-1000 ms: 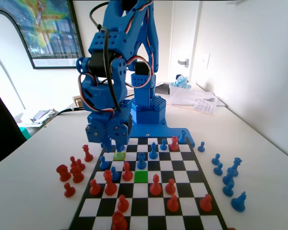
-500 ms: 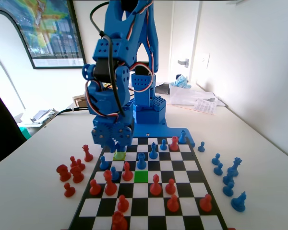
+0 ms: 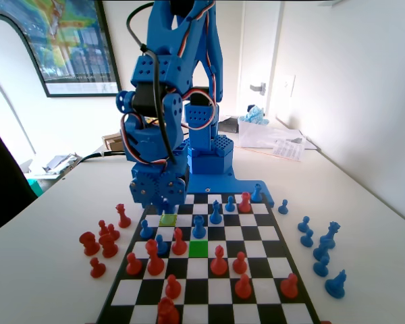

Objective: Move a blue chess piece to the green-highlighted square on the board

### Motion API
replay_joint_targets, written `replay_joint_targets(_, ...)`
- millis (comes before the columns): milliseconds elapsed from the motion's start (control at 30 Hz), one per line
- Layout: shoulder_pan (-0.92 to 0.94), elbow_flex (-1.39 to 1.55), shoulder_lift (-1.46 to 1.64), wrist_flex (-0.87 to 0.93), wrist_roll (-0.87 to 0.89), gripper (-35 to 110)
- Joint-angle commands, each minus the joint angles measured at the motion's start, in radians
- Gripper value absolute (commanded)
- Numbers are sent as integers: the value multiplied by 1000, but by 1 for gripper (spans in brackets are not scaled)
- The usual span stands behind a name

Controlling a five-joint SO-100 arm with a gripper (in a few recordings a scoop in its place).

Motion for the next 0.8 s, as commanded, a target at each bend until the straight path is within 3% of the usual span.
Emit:
replay_joint_targets(0, 23, -12, 29, 15, -25, 1)
replay_joint_targets(267, 17, -32, 31, 34, -15, 1)
replay_joint_targets(767, -81, -307, 81, 370, 135, 1)
